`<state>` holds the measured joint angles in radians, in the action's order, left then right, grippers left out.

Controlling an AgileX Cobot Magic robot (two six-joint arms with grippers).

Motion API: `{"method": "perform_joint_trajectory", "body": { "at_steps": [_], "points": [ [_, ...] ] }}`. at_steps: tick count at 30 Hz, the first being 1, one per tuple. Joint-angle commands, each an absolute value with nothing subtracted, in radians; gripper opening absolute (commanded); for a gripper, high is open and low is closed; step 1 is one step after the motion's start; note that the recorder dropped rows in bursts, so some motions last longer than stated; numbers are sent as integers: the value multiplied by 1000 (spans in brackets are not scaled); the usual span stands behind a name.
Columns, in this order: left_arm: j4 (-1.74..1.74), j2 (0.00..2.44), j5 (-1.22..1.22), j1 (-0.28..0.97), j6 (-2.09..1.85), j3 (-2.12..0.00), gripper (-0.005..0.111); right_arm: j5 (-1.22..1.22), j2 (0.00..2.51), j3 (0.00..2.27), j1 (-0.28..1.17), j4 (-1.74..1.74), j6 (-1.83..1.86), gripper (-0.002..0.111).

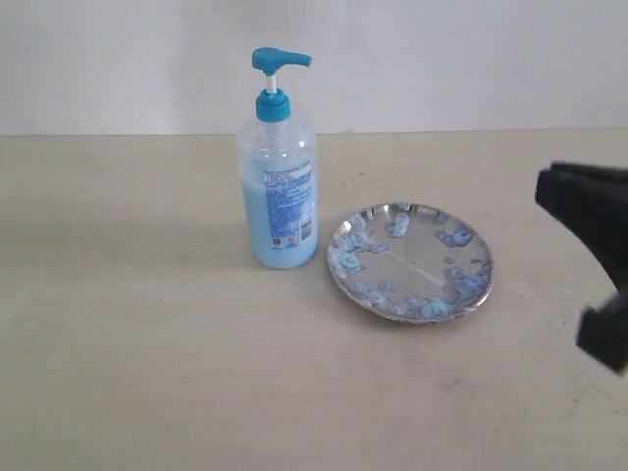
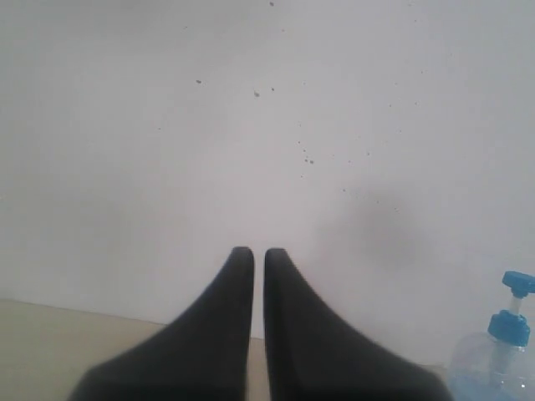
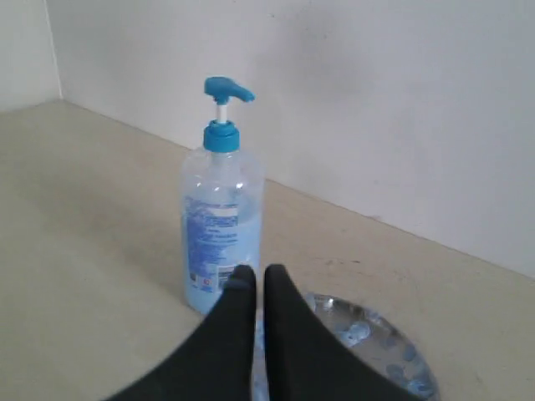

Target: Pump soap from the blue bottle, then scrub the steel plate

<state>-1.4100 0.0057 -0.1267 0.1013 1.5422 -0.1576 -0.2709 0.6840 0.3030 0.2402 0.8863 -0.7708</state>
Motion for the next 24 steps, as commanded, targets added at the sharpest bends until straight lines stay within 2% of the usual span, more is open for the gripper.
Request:
{"method": "perform_joint_trajectory", "body": {
  "at_steps": [1,5,10,12,13,15,20,21,24],
  "points": [
    [-1410,7,-124,100,1552,-163,4,-309,408,185,231,851,-779,0],
    [-1410,7,-124,100,1552,-163,4,-254,221,183,231,847,-779,0],
    [-1410,7,-124,100,1552,-163,4,-12,133,139,218,850,-793,0],
    [-1410,7,-128,100,1552,-163,4,-10,47,70,145,850,-795,0],
    [-1410,7,-128,100,1552,-163,4,-13,0,7,60,850,-803,0],
    [-1410,0,-129,100,1552,-163,4,-36,0,0,-11,832,-864,0],
    [-1410,0,-124,102,1552,-163,4,103,81,0,1,841,-831,0],
    [-1410,0,-124,102,1552,-163,4,121,83,0,1,810,-809,0],
    [-1410,0,-124,102,1552,-163,4,178,81,0,-1,216,-201,0]
  ]
}}
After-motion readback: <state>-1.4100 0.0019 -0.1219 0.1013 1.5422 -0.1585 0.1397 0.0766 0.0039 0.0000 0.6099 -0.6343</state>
